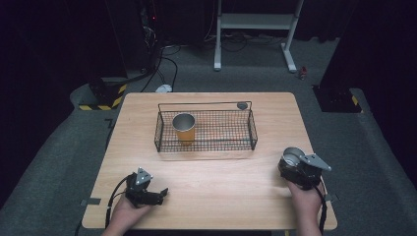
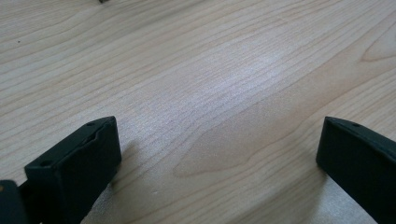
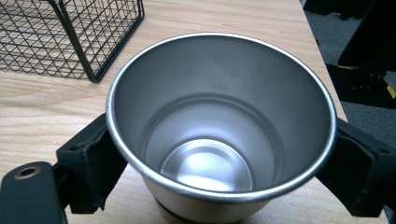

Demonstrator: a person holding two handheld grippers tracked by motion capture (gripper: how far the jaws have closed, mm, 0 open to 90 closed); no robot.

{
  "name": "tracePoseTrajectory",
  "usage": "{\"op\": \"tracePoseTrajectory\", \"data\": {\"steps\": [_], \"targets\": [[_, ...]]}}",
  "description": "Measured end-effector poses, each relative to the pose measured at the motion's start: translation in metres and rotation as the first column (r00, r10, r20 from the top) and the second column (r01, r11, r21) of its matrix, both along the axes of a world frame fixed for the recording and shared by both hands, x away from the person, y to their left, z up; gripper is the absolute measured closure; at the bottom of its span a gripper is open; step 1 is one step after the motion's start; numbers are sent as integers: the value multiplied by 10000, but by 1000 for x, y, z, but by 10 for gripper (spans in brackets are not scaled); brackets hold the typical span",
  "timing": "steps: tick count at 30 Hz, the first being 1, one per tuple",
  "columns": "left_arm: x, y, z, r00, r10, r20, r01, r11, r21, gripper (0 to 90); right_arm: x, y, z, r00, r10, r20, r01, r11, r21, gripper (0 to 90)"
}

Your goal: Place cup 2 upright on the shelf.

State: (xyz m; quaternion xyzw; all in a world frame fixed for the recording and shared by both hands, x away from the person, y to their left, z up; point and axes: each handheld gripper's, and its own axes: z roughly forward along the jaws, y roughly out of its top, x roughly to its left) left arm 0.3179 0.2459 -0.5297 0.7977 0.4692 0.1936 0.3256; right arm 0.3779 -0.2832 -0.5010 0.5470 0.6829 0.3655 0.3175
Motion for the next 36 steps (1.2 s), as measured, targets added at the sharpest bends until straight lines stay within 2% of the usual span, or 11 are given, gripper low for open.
{"op": "tracePoseTrajectory", "data": {"steps": [4, 13, 24, 36], "targets": [[0, 0, 0, 10000, -1, 4, 1, 10000, -12, 2, 2, -2, 0, 10000, -4, 83, 2, 9999, 142, 113], [-1, 0, 0, 10000, -34, 21, 34, 10000, 2, 2, 1, 3, 3, 9996, 137, 244, -135, 9999, -75, 181], [-1, 0, 0, 10000, -27, 26, 27, 10000, -3, 3, -1, 10, 6, 9993, 334, 138, -330, 9991, -272, 185], [-1, 0, 0, 10000, -18, 36, 18, 10000, -6, 3, -4, 29, 14, 9947, 931, 445, -910, 9947, -476, 185]]}}
